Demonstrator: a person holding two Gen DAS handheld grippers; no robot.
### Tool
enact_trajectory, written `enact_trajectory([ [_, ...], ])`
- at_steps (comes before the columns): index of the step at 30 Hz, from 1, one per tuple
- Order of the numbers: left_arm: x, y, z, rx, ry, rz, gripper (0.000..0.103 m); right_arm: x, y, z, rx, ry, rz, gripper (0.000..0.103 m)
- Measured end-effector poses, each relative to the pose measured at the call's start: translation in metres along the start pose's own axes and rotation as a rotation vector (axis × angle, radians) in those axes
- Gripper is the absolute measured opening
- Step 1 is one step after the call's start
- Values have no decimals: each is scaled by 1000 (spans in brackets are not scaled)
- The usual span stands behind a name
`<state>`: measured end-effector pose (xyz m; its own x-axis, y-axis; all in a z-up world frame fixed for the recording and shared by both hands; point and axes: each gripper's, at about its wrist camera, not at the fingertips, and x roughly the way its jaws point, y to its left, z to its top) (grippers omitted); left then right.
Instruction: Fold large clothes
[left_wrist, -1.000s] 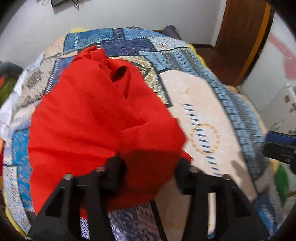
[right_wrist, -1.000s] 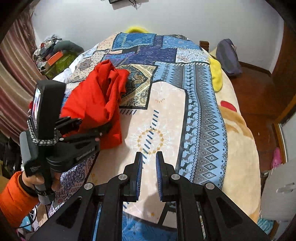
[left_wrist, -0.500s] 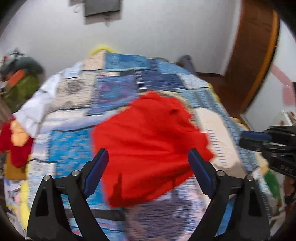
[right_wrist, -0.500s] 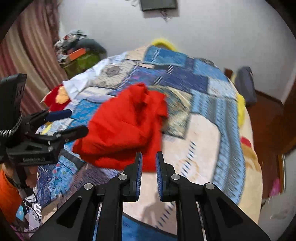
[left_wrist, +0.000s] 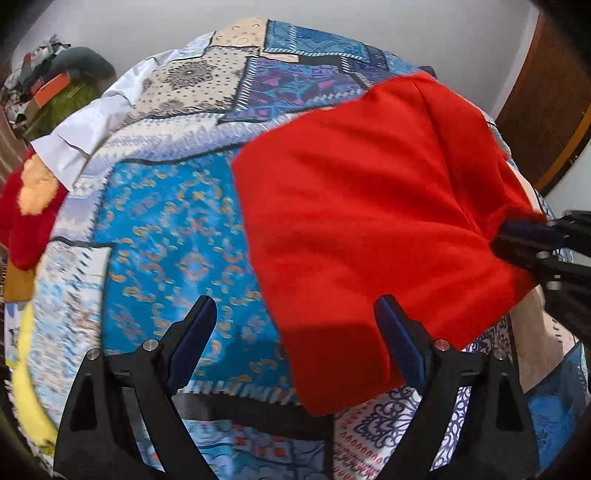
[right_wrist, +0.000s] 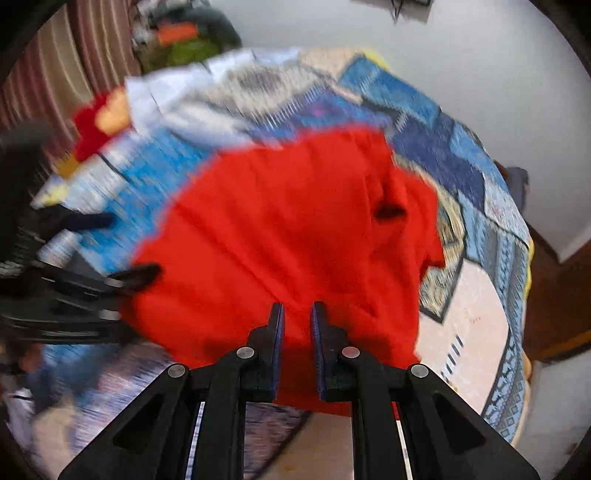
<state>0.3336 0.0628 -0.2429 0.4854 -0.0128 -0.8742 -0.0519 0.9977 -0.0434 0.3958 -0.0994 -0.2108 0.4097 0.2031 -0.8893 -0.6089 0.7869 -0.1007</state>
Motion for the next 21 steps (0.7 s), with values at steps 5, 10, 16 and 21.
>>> enact_trajectory([
  [5,2,-13,-13,8,-21,-1,89,17,-34,-38,63,1,51,9],
  [10,2,-15,-18,-7,-21,-1,89,10,-37,-52,73,-16,-17,9],
  [16,-4,-22,-27,12,-29,20,89,3,-35,-65,54,-14,-78,9],
  [21,-5,-28,-37,31,-24,20,89,1,-51,-75,106,11,-86,10],
])
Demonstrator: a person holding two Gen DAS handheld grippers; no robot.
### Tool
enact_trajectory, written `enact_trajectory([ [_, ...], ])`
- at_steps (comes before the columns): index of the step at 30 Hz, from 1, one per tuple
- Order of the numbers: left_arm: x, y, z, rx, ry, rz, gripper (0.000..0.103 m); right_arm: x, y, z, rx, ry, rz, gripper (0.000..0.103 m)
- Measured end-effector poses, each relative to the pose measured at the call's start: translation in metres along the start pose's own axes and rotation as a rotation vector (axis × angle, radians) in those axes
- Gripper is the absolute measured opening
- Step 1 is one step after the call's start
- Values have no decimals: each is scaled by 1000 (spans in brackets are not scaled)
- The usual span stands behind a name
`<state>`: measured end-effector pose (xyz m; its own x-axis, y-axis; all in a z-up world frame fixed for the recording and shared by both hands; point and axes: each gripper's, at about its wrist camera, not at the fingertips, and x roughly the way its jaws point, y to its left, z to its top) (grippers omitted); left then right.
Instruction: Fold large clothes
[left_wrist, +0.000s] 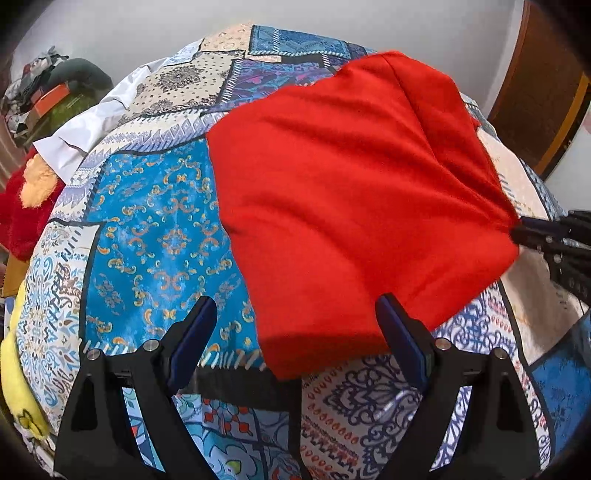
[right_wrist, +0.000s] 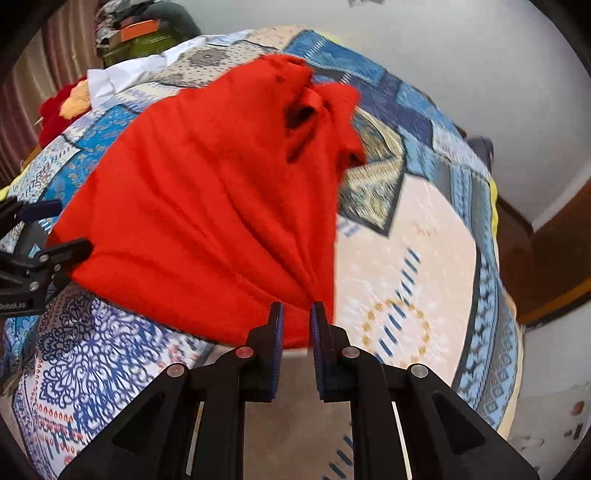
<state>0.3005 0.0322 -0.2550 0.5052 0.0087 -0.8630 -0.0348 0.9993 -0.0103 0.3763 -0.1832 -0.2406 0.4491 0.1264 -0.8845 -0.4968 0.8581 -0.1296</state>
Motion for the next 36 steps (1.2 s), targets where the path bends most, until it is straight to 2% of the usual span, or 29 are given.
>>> enact_trajectory([
  [4,-3,-1,-8,38,22,-11,89,7,-25,-14,46,78,-90,10],
  [5,-6,0,-10,51,31,-21,88,6,-37,-18,70,90,-88,10],
  [7,-12,3,-10,68,43,-16,87,-1,-53,-21,110,95,-56,10],
  [12,-40,31,7,14,-37,11,87,-41,-78,0,182,-2,48,10],
  [16,-45,61,40,-54,-92,71,87,-67,-56,41,127,-110,137,10],
  [21,-12,82,76,-81,-56,82,87,-63,0,103,41,-165,205,10],
  [24,15,86,89,-110,-16,47,87,-40,33,140,-48,-171,143,10],
  [27,46,75,92,-78,38,42,87,-3,47,164,-97,-110,100,10],
  [30,67,57,82,-18,61,39,88,50,49,168,-162,0,-2,10],
  [31,69,50,77,0,51,41,88,62,47,166,-193,2,-11,10],
  [34,64,42,66,30,-1,65,88,57,38,155,-201,-50,0,10],
  [36,63,46,60,-4,14,29,88,54,38,147,-243,-76,-42,10],
])
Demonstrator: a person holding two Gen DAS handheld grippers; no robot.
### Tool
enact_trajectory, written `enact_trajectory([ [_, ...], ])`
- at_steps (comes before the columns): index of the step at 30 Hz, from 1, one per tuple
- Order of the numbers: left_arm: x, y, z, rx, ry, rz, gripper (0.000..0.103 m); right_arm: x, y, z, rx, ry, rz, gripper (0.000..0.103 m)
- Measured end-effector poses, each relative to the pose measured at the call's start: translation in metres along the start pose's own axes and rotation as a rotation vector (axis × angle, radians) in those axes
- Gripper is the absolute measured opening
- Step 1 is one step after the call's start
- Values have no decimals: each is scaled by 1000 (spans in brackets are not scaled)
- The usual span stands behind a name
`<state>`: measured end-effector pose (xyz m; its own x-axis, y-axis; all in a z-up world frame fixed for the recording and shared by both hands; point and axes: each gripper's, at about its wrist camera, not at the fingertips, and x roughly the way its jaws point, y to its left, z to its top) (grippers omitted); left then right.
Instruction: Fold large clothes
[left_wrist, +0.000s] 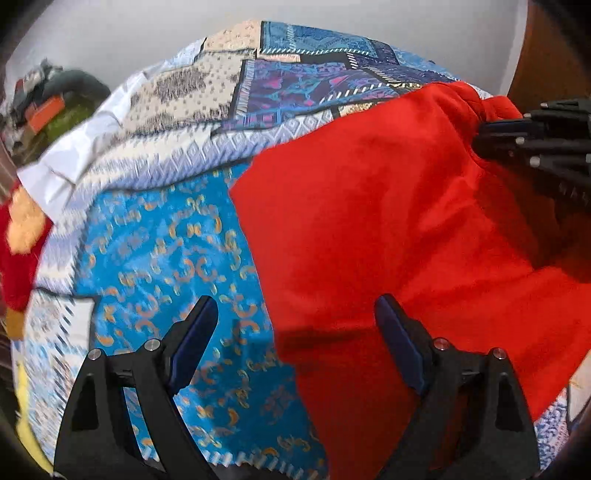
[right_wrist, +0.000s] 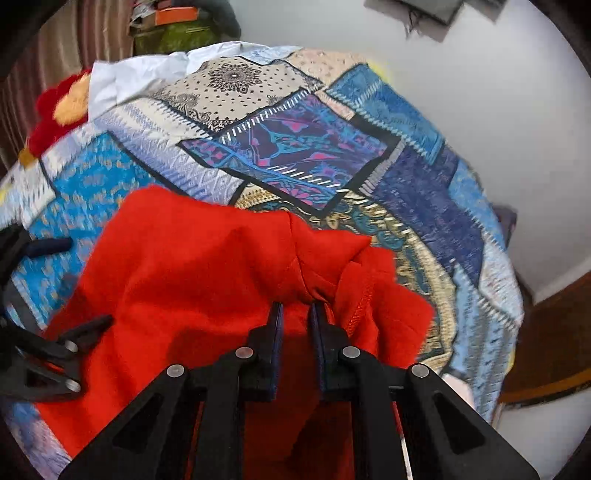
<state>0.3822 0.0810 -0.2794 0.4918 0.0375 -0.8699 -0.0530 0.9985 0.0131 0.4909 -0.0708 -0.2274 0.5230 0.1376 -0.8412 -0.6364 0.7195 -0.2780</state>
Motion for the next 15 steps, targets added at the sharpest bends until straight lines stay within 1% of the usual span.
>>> enact_trajectory([
  [3,2,9,-7,-67,35,-62,89,-4,14,-13,-80,-47,-111,10],
  [6,1,15,-15,-104,45,-96,89,-7,26,-22,-117,-83,-193,10],
  [7,1,15,-17,-113,47,-100,89,-8,26,-24,-118,-89,-202,10],
  [9,-3,15,-21,-117,45,-96,89,-11,22,-27,-98,-88,-191,10],
  [13,-15,8,-28,-92,28,-68,89,-19,10,-36,-42,-72,-150,10],
  [15,-22,2,-31,-74,22,-67,89,-24,9,-46,-41,-68,-155,10],
])
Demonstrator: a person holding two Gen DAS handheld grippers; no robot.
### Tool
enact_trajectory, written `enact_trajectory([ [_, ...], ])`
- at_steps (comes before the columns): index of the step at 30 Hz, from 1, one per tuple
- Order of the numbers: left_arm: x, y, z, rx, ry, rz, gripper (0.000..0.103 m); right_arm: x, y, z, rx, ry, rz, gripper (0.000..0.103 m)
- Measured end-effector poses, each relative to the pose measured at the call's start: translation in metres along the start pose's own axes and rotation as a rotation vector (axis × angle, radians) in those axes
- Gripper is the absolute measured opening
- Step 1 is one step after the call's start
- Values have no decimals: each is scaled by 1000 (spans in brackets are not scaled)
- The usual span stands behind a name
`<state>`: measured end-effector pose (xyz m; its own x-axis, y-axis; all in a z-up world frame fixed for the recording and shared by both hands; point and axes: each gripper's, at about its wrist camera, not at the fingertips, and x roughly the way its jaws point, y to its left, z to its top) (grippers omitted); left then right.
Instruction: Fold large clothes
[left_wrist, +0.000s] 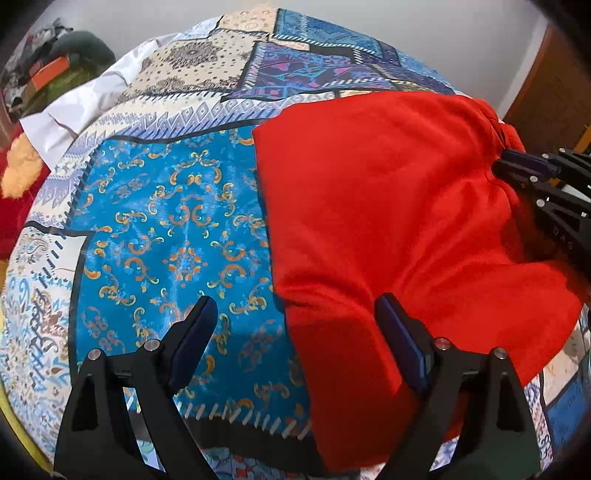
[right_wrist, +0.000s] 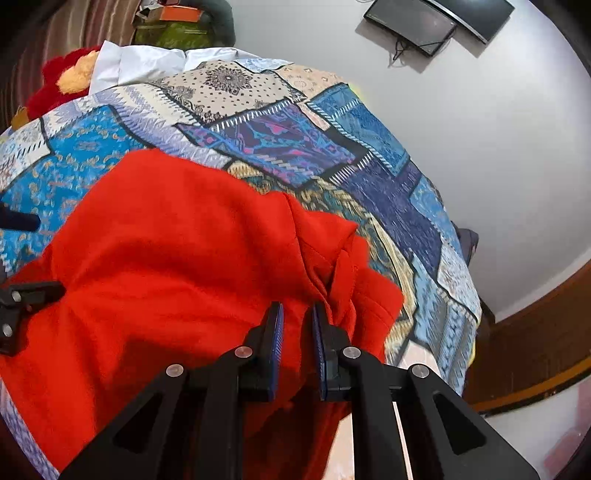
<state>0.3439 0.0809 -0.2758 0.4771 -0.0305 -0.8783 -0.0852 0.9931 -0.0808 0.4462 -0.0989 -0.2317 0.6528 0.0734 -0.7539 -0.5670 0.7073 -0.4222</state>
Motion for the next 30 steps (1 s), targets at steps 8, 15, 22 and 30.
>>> enact_trajectory([
  [8,-17,-18,-9,73,-5,-1,89,-12,-29,-61,102,80,-69,54],
  [15,-26,-20,-16,90,-22,19,88,-28,-96,-108,355,163,70,67],
  [22,-46,-15,-7,88,-56,64,90,-87,-101,-67,435,-46,267,103],
  [30,-26,28,10,-78,33,-64,92,-41,-58,-39,399,55,414,103],
])
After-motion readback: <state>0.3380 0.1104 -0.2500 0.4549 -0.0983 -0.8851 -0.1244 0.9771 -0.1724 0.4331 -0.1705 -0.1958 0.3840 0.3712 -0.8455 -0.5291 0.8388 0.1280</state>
